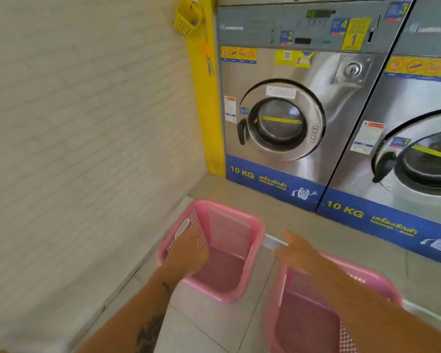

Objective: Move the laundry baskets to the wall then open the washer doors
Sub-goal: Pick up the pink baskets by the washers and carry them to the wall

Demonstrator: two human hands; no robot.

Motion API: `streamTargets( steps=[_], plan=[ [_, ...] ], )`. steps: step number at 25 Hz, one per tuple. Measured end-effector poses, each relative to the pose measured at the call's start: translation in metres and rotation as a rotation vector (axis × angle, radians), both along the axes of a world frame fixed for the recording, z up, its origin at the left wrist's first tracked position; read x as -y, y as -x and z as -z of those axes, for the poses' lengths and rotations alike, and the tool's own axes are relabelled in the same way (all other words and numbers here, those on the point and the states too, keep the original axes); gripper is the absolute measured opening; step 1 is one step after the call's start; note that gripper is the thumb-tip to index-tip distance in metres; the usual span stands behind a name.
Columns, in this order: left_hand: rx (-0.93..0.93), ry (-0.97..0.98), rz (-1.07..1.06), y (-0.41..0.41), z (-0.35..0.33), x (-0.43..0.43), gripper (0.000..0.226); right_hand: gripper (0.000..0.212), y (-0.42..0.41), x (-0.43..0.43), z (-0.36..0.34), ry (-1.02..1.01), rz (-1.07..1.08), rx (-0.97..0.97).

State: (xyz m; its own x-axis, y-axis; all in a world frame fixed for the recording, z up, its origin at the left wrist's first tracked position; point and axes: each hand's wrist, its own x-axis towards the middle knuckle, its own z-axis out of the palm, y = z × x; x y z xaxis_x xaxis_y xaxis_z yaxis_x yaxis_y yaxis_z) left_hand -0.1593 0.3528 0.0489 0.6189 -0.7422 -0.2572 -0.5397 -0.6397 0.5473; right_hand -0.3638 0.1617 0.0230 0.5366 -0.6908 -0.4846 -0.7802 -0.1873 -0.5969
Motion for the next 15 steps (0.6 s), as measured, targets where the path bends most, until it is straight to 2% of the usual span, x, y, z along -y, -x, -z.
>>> streamTargets(
  steps=[6,10,13,15],
  plan=[
    [0.177,-0.309,-0.035,-0.094,0.061,0.033,0.056,0.070,-0.066,0.028,0.057,-0.088,0.050,-0.068],
    [0.229,-0.342,0.041,-0.167,0.145,0.060,0.063,0.078,-0.114,0.039,0.117,-0.168,0.119,-0.168],
    [0.240,-0.334,0.095,-0.220,0.217,0.088,0.082,0.068,-0.150,0.043,0.175,-0.058,0.091,-0.290],
    [0.263,-0.355,0.159,-0.253,0.258,0.103,0.093,0.053,-0.172,0.045,0.214,-0.001,0.100,-0.273]
  ],
)
